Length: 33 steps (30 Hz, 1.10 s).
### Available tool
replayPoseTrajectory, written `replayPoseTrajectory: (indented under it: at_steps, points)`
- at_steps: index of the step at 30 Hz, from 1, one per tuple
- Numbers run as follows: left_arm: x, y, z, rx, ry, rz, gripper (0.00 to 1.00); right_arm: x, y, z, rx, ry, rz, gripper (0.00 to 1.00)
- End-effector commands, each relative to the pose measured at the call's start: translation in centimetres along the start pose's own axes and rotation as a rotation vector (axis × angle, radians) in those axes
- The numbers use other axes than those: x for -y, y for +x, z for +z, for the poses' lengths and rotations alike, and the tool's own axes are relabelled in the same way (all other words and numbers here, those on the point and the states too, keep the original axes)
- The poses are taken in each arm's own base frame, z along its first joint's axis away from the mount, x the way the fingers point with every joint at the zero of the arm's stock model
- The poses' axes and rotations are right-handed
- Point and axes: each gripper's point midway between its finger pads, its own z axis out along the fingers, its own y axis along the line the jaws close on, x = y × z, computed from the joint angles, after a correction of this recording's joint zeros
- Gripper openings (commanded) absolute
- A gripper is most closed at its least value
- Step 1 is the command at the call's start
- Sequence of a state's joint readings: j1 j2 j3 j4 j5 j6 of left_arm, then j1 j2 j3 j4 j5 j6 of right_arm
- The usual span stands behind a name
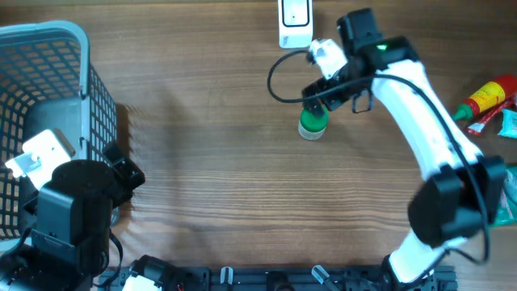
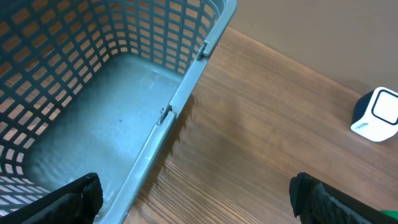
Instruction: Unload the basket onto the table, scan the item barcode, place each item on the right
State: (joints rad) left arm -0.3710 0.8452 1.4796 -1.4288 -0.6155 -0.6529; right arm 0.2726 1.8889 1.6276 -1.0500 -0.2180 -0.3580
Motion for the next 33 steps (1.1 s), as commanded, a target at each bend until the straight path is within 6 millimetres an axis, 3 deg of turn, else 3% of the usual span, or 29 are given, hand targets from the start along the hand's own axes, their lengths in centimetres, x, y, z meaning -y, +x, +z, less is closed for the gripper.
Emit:
replayPoseTrajectory:
  at_steps: [1,5,12,16,19,22,27,29,30,32,33]
  points:
    - [0.0,-0.2,-0.1,0.006,0.004,-0.021,1.0,-1.7,-0.1,2.3,-0.001,-0.122,-0.141,1.0]
    - [0.0,-0.2,-0.1,0.006,0.004,-0.021,1.0,-1.7,0.2,3.4,-0.027,-0.127,-0.157,1.0]
    - [0.0,-0.2,-0.1,0.006,0.004,-0.021,1.0,-1.5,3.2,6.0,-0.18,-0.124,-0.128,0.93]
    - [0.0,-0.2,-0.1,0.006,0.004,-0.021,1.0,-0.7,3.9,7.3,-0.255,-0.005,-0.095,0.85]
    - [0.0,-0.2,-0.1,0.006,0.004,-0.021,1.0,1.0,4.1,7.3,-0.285,0.127,-0.025,0.76]
    - [0.0,-0.2,-0.1,0.006,0.004,-0.021,1.0,1.3,3.9,7.3,-0.271,0.154,0.055,0.7]
    - [0.0,-0.2,-0.1,0.006,0.004,-0.021,1.0,1.2,3.3,5.7,-0.245,0.186,0.286,0.7]
    - [0.0,-0.2,-0.1,0.006,0.004,-0.021,1.0,1.1,2.4,4.5,-0.205,0.213,0.516,0.72]
    - [0.0,-0.2,-0.1,0.006,0.004,-0.021,1.0,0.9,2.2,4.0,-0.185,0.219,0.668,0.75]
    - [0.0,-0.2,-0.1,0.006,0.004,-0.021,1.0,-0.2,1.2,3.8,-0.147,0.161,0.936,0.95]
    - [0.0,-0.2,-0.1,0.006,0.004,-0.021,1.0,-0.5,0.5,4.0,-0.125,0.131,0.989,1.0]
